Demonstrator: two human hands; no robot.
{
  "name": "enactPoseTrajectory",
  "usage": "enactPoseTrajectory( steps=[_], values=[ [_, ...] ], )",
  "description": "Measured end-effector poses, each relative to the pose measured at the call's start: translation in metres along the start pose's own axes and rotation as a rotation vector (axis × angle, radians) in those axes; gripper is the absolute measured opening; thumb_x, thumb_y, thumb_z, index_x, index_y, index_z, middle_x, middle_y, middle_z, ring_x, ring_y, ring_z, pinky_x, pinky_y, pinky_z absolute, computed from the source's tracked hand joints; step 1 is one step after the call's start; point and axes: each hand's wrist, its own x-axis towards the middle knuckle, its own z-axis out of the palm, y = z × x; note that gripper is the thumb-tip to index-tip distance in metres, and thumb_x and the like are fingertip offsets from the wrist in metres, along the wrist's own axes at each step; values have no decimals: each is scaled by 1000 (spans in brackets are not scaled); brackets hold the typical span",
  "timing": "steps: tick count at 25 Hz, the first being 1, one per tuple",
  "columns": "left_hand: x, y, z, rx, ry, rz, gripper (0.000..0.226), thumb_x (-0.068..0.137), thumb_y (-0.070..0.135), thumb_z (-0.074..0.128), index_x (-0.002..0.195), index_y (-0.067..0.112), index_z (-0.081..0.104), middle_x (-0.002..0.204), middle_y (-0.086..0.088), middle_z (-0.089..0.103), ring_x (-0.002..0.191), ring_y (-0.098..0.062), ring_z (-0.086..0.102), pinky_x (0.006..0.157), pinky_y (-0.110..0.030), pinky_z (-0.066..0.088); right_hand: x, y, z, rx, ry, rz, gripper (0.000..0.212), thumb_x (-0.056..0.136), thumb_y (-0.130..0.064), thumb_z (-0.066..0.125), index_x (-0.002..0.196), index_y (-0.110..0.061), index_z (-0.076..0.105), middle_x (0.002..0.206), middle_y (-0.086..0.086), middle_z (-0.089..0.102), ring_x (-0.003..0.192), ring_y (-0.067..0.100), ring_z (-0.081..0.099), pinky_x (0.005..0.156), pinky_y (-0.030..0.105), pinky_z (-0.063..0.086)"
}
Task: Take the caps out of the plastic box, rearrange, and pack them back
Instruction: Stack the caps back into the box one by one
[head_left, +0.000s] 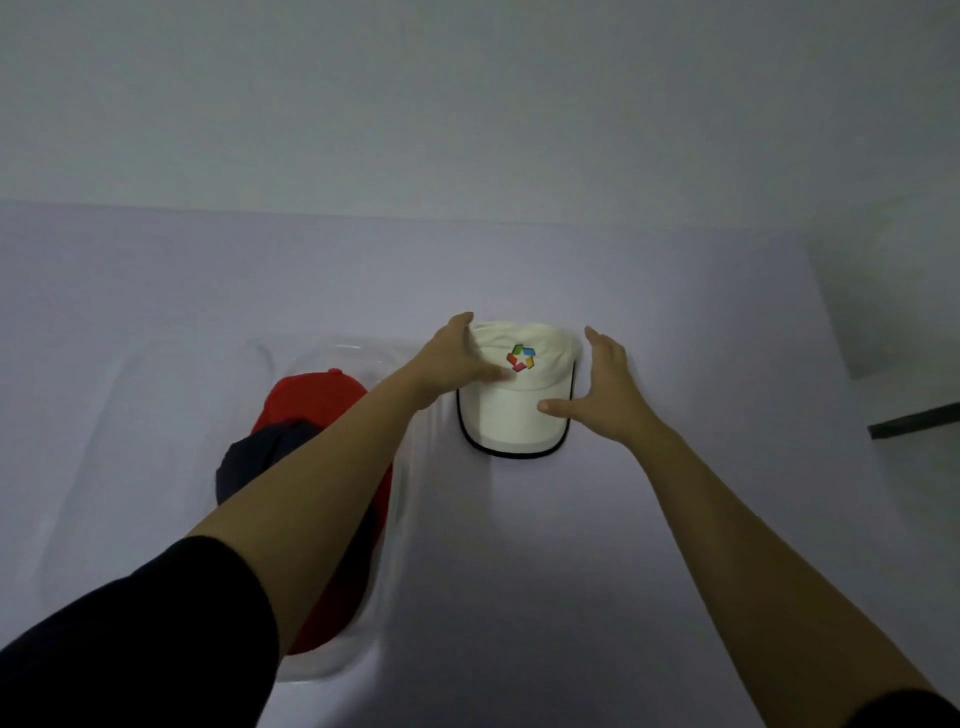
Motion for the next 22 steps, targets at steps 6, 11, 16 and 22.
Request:
enactPoseTrajectory(
  steps=[6, 11, 16, 22],
  values=[
    [25, 2, 5, 10, -72, -101, 50, 69, 16, 80, 105, 13, 45, 114, -9, 58, 104, -27, 57, 77, -42, 52, 34, 17, 2, 37, -114, -41, 101, 45, -33, 92, 128, -16, 37, 131, 3, 41, 121, 24, 42, 100, 44, 43],
    [28, 18, -7, 189, -320, -107, 69, 72, 9, 75, 131, 29, 45, 126, 0, 55, 115, -26, 52, 84, -46, 51, 30, 12, 1, -74, -156, -191, 83, 41, -39, 92, 100, -15, 39, 104, 4, 49, 93, 22, 49, 72, 39, 48],
    [9, 43, -9, 523, -576, 37, 75, 69, 6, 73, 135, 32, 49, 121, 9, 61, 108, -12, 56, 93, -28, 46, -4, -1, -1, -142, -88, -411, 72, 46, -37, 91, 88, -19, 35, 88, -10, 37, 79, 11, 36, 58, 20, 28],
    [-46, 45, -38, 485, -447, 202, 27, 64, 22, 77, 89, 12, 76, 91, -2, 75, 85, -15, 67, 83, -31, 50, -57, -26, -7, 68, 58, -498, 76, 47, -39, 90, 100, -21, 39, 101, -5, 46, 90, 9, 47, 71, 25, 42]
  ],
)
